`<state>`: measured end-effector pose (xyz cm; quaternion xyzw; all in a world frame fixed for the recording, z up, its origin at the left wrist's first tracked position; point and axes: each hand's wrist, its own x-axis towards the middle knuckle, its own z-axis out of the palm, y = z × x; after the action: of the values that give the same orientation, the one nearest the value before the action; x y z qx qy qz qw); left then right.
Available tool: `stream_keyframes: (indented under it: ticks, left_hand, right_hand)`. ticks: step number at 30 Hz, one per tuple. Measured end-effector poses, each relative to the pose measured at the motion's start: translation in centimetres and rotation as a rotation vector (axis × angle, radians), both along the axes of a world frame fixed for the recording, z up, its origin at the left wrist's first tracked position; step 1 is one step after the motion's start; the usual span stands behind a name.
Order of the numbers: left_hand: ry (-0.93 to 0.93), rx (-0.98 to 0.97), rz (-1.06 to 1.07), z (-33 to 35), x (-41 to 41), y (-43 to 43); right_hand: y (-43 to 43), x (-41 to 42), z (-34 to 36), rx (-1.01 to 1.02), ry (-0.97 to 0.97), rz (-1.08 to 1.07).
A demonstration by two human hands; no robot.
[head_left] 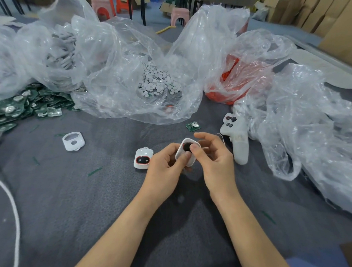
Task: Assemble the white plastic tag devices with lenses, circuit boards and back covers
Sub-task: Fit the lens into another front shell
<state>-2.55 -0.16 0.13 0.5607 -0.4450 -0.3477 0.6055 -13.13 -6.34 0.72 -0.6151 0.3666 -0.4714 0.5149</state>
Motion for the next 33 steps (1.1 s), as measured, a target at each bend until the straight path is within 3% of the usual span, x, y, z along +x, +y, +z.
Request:
stream_keyframes:
  ticks: [8,22,29,33]
  left_hand:
    - [-0.066,-0.003,0.044,-0.31,-0.43,-0.08]
    - [0.066,-0.056,0.055,-0.48,-0.58,-0.01]
    - [-0.077,-0.067,0.052,-0.65,-0.95,-0.23]
    - [-0.099,-0.056,0.054,-0.56,-0.92,-0.08]
  right_hand:
    - [0.21,0.09,0.14,-0.025,-0.048,0.027]
    - [0.33,-0.18,0.42,0.096,-0.077,0.148]
    - [0.44,-0.34,0.56,0.073,-0.059,0.143]
    - [0.47,-0.39,0.66,0.199,-0.108,0.206]
